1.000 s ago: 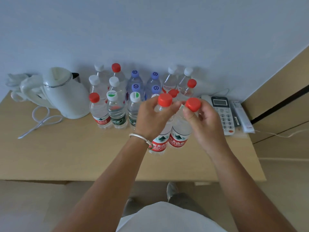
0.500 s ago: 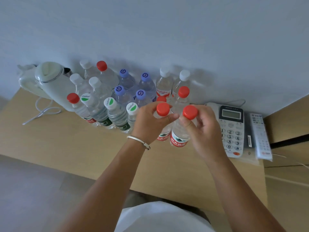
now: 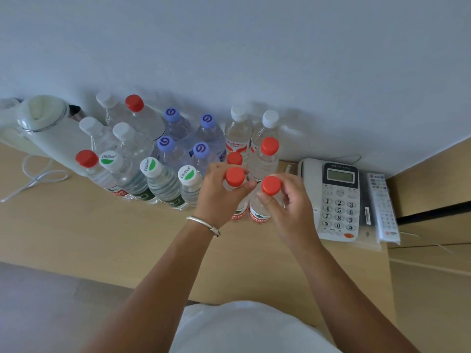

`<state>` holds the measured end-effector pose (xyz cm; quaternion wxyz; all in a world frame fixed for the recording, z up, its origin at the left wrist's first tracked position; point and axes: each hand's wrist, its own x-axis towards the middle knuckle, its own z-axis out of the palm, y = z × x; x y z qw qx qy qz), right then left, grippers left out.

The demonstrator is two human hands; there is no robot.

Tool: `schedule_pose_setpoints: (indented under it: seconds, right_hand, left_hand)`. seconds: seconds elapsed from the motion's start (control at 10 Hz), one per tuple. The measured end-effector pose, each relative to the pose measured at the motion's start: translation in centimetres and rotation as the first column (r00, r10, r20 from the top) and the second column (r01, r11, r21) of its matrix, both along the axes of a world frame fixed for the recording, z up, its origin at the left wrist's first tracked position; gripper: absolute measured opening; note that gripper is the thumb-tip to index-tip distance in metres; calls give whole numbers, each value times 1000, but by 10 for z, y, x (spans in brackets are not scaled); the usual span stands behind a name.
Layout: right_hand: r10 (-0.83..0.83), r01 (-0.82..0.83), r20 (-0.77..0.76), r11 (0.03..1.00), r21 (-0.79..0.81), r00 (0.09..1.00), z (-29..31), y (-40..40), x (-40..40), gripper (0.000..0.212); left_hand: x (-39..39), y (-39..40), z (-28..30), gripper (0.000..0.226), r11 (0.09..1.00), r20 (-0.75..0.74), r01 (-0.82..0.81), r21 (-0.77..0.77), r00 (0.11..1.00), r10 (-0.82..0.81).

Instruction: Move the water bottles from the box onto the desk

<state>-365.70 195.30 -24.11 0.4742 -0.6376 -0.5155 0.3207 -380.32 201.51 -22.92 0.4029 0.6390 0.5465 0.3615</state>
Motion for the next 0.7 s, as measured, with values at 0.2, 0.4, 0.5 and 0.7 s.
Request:
schedule_pose_setpoints:
  seconds: [0.2,0.4,0.5,0.7]
  right_hand:
    - [-17,17,15,1000,-1,1000,1,1,-6,36]
    - [-14,17,81,999,-35,997,13,4,-11,20]
    - [2,7,136,998,-69,991,25,2,-11,32]
    - [-25,28,339,1000,-6,940,43,-11,-5,61]
  left_hand:
    - [-4,-4,3,38,998,40,21,55,999,-24]
    - [-3,-6,17,39,999,-25,17,41,1000,-16]
    - [-4,-8,28,44,993,-116,85,83,990,-75]
    - [-14,-37,52,73,948,-634,293,126,759,-151]
